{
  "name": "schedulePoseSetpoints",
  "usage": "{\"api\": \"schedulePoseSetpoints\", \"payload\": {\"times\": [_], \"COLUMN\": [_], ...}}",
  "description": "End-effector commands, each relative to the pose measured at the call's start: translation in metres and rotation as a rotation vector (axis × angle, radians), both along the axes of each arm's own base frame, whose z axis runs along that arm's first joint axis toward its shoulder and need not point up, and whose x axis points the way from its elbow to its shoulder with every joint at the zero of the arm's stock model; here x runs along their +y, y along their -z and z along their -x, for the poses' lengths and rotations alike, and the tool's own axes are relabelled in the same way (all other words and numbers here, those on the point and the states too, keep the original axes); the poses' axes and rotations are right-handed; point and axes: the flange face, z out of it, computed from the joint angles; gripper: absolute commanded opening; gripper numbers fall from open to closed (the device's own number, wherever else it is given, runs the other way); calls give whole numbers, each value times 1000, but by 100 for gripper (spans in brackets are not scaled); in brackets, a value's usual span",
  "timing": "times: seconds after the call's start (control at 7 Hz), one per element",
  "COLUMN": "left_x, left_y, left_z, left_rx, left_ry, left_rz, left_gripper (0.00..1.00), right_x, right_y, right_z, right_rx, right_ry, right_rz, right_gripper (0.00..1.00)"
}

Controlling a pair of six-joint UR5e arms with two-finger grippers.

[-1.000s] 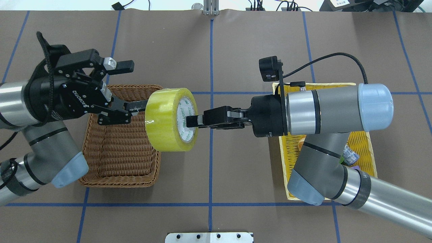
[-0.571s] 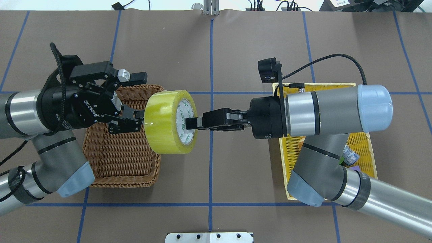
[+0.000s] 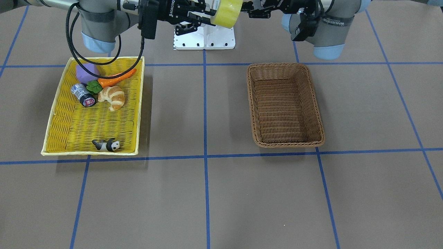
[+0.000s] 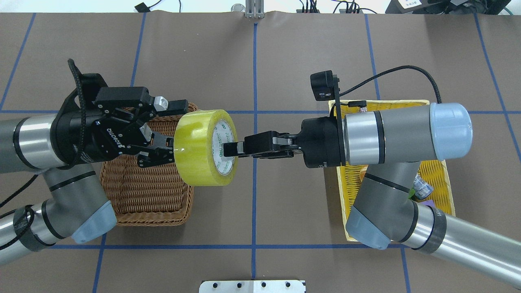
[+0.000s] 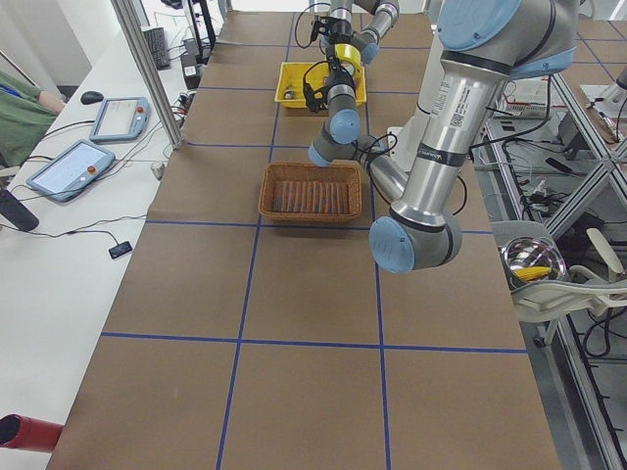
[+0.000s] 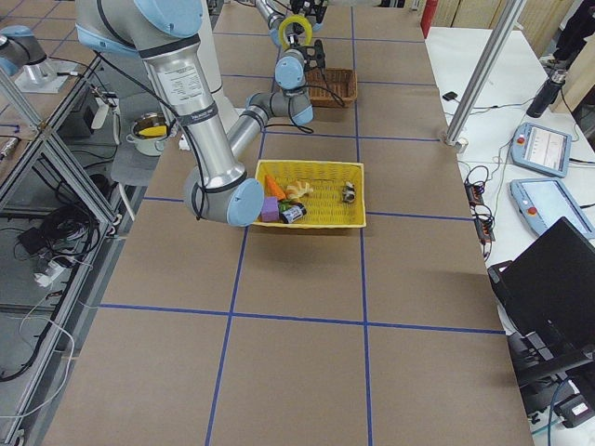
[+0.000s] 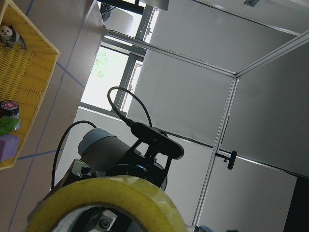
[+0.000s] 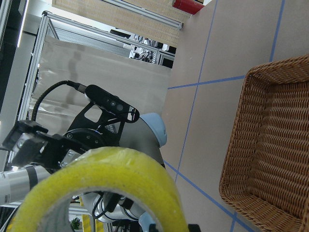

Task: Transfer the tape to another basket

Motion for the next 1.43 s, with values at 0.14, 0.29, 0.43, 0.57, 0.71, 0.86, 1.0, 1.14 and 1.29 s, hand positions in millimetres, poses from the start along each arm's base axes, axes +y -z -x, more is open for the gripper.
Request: {"api": "schedulePoseSetpoints", "payload": {"times": [0.14,0.29,0.43,0.57,0.71,0.86,1.0,1.14,1.29], "left_x": [3,3,3,6,7,6,7,7,8], "left_y": [2,2,2,2,2,2,2,1,0], "left_z": [1,1,1,-3,-3,-3,-2,0,1], "left_rx": [7,7,7,4,5,3,6,8,4], "left_ry": [-5,-5,-5,-17,-18,-18,-19,-19,-18], "left_rz": [-6,-6,-6,-8,-9,-9,-10,-14,-16], "left_gripper": [68,64,29,0,0,0,0,0,0], "right_x": [0,-1,-2,-1,-1,0,0,2,-8], "right_y": [0,-1,-2,-1,0,0,1,-2,-8], "right_z": [0,1,3,2,1,0,0,-8,-19], "right_rx": [1,2,5,0,-5,-6,-8,-8,13], "right_ry": [-2,-2,-1,23,26,34,36,37,20], "right_rz": [0,1,16,65,71,83,82,75,70], "right_gripper": [0,3,99,100,100,100,100,100,100]}}
